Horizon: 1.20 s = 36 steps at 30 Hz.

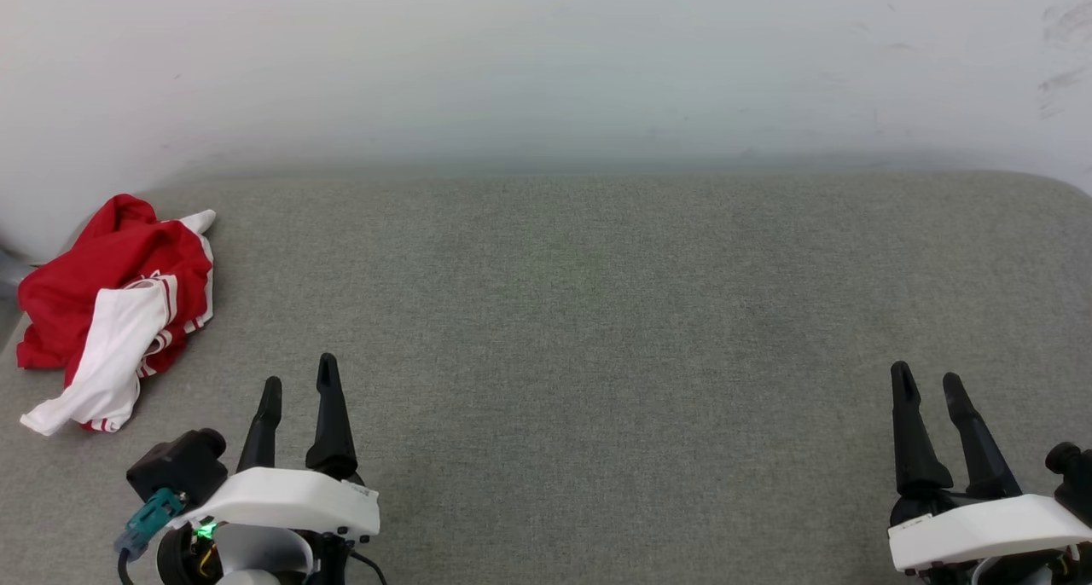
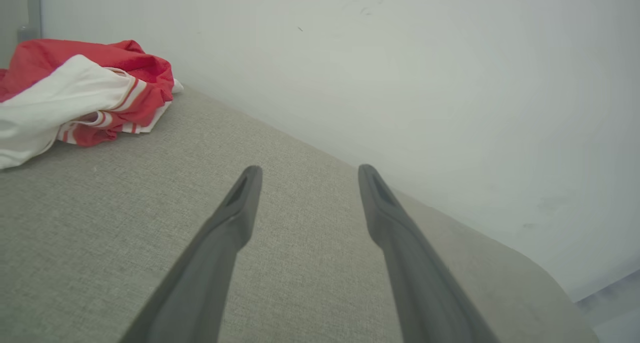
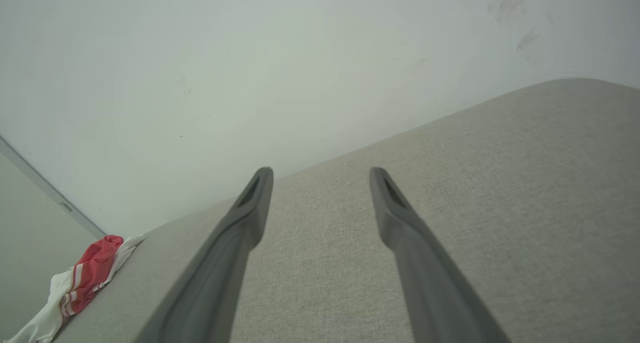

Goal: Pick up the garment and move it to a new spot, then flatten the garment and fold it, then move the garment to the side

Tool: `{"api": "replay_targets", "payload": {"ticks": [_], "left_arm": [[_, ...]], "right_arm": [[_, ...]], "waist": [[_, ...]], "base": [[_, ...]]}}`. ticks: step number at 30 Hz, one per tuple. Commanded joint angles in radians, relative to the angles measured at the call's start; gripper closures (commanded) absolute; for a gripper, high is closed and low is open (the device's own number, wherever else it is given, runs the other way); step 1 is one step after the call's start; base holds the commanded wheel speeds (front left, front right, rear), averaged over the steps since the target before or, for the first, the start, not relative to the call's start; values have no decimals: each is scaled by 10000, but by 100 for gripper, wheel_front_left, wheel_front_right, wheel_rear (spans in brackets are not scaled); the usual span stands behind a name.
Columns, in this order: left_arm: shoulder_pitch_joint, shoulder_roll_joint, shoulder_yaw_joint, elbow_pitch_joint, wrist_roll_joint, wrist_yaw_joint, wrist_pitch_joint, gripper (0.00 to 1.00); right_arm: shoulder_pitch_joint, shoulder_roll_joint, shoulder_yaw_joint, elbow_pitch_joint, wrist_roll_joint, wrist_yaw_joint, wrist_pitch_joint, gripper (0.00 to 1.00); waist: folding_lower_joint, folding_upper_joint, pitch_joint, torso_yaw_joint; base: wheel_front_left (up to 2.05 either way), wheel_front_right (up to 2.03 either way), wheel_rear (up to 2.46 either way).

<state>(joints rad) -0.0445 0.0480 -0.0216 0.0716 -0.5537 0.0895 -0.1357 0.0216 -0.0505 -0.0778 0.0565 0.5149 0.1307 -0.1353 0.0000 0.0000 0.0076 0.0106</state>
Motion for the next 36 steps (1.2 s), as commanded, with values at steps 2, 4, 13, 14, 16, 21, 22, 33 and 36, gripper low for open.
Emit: {"api": "replay_targets", "payload": {"ticks": [2, 4, 13, 14, 16, 21, 22, 33, 36], "left_arm": [[31, 24, -48, -113, 392, 46, -117, 0], [62, 26, -105, -104, 647, 57, -167, 0], [136, 68, -307, -141, 1679, 195, -392, 0], [138, 76, -330, -145, 1784, 196, -413, 0], [151, 88, -376, -166, 1976, 221, -468, 0], [200, 110, -476, -210, 2441, 259, -583, 0], [215, 111, -488, -217, 2527, 268, -604, 0], [339, 130, -636, -275, 3513, 396, -831, 0], [363, 130, -670, -281, 3743, 414, -912, 0]], "right_arm": [[16, -3, 6, -178, -370, 0, -111, 0], [56, -3, 6, -183, -609, 0, -175, 0], [204, -1, 14, -224, -1558, -1, -395, 0], [222, 0, 15, -233, -1655, -1, -419, 0], [259, 0, 14, -253, -1846, -1, -463, 0], [327, 1, 31, -296, -2319, -1, -589, 0], [341, 1, 32, -303, -2409, -1, -618, 0], [472, 3, 59, -435, -3359, -1, -844, 0], [494, 3, 57, -472, -3577, -1, -916, 0]], "waist": [[0, 0, -3, 0], [0, 0, -5, 1], [0, 0, 2, 9], [0, 0, 1, 9], [0, 0, -2, 10], [0, 0, -5, 9], [0, 0, -7, 6], [0, 0, 13, -11], [0, 0, 28, -8]], "base": [[0, 0, 0], [0, 0, 0], [0, 0, 0], [0, 0, 0], [0, 0, 0], [0, 0, 0], [0, 0, 0], [0, 0, 0], [0, 0, 0]]}}
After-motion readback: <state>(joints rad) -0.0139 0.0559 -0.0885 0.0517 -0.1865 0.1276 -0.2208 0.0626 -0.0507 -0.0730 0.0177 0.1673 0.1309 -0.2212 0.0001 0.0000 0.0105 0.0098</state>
